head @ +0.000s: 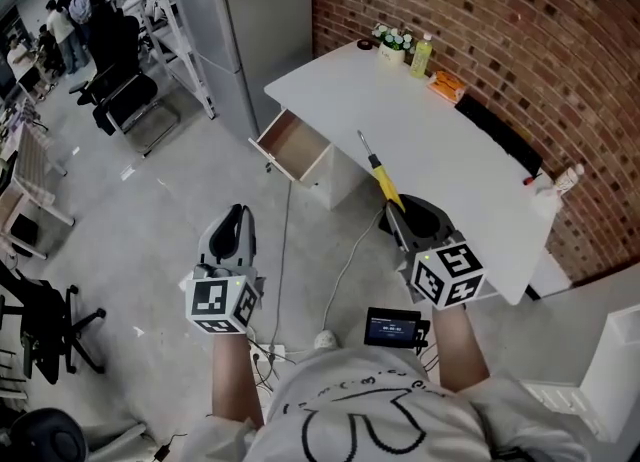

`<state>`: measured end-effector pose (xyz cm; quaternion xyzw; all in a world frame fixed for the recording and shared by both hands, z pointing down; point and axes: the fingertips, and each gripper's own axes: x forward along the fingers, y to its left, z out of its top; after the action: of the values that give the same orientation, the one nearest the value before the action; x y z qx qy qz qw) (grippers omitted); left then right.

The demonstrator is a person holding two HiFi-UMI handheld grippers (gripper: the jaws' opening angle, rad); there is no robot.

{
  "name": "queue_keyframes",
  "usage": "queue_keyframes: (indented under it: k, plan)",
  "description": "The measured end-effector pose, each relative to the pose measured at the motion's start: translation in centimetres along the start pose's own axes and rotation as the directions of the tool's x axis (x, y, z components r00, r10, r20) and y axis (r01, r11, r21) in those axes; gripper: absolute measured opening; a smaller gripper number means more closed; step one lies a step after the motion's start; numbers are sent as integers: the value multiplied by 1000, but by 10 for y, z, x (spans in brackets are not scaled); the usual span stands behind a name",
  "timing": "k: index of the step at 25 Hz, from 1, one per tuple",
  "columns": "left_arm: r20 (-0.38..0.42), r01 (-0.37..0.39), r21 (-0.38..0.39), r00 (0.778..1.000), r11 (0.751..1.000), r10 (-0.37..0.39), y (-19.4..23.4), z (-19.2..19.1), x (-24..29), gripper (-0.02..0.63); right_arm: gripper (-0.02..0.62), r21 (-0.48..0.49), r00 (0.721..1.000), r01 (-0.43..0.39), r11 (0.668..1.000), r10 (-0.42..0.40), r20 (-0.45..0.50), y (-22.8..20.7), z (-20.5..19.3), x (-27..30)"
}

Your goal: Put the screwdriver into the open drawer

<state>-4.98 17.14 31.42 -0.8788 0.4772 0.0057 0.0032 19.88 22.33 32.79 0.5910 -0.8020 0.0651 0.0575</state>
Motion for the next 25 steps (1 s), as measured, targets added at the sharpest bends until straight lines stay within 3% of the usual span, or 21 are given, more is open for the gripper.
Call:
queue_keyframes:
  k: [14,25]
  plan:
    - [-23,-11,-1,1000,1000,11,46,-12,37,49,71,-9,1000,-15,1000,15,-9,-9,6,66]
    - [-49,-49,-25,998,998,47,101,-25,118,48,71,3,998,-57,998,57,-19,-36,18,169]
